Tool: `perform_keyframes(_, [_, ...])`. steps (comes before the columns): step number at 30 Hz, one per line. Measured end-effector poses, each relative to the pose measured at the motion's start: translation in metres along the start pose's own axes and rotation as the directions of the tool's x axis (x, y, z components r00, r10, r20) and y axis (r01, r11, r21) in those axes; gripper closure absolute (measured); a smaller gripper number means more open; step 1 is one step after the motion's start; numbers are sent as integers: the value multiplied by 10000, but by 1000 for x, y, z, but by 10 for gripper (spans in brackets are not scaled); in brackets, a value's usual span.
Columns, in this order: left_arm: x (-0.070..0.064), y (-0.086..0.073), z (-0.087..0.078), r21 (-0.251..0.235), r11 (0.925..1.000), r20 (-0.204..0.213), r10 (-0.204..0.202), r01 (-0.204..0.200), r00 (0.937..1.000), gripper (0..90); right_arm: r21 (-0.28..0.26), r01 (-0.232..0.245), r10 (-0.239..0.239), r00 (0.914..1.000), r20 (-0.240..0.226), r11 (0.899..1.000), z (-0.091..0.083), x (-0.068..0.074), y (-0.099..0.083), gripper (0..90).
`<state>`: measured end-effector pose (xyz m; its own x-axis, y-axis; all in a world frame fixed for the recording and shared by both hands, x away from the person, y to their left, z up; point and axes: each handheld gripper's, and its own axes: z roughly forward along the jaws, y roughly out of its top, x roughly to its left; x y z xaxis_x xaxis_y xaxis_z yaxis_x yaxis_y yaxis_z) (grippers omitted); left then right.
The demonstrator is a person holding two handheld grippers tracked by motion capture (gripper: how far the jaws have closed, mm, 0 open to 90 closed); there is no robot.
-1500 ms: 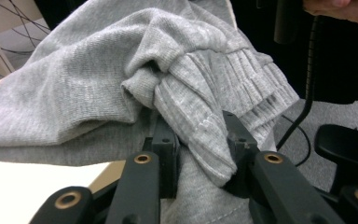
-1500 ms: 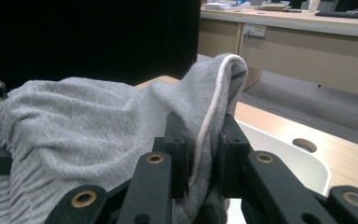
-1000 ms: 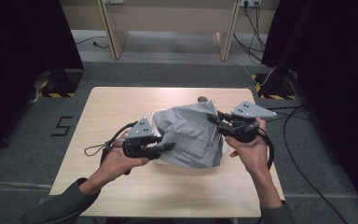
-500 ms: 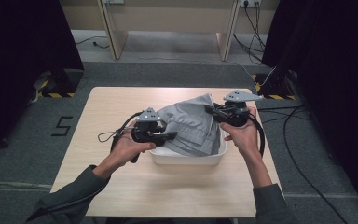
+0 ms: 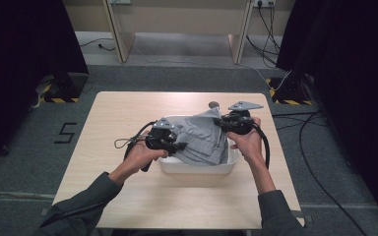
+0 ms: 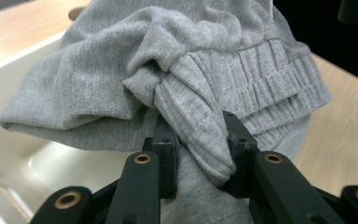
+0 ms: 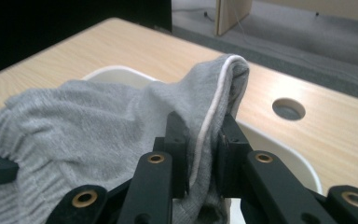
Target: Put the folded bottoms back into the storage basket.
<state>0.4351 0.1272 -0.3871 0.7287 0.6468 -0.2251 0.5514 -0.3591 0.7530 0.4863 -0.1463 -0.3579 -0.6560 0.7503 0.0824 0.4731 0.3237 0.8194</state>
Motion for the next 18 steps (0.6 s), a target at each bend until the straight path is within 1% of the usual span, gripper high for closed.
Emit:
perform_keyframes(3, [5,-1,6,192,9997,-50,-130,131,9999,708,214,-121,119,9999,105,9997,8,-3,-3,784])
perform_keyframes(4, [6,-1,7,221,9996,-56,-158,159,9999,708,289,-232,229,9997,123,9993,12,-5,-4,784])
perform_keyframes(9, [10,-1,13,410,9988,-177,-267,274,9995,707,552,-287,275,9994,220,9981,21,-8,-6,784])
perform_keyframes(11, [11,-2,15,601,9980,-200,-176,187,9996,705,653,-401,389,9990,197,9971,26,-9,-8,784])
perform_keyframes(16, [14,-4,19,1019,9946,-188,-185,203,9997,699,901,-418,400,9990,218,9951,32,-10,-11,783])
perform_keyframes(18, [15,-4,20,1201,9927,-245,-36,65,9997,696,1085,-377,357,9992,202,9934,35,-10,-13,781])
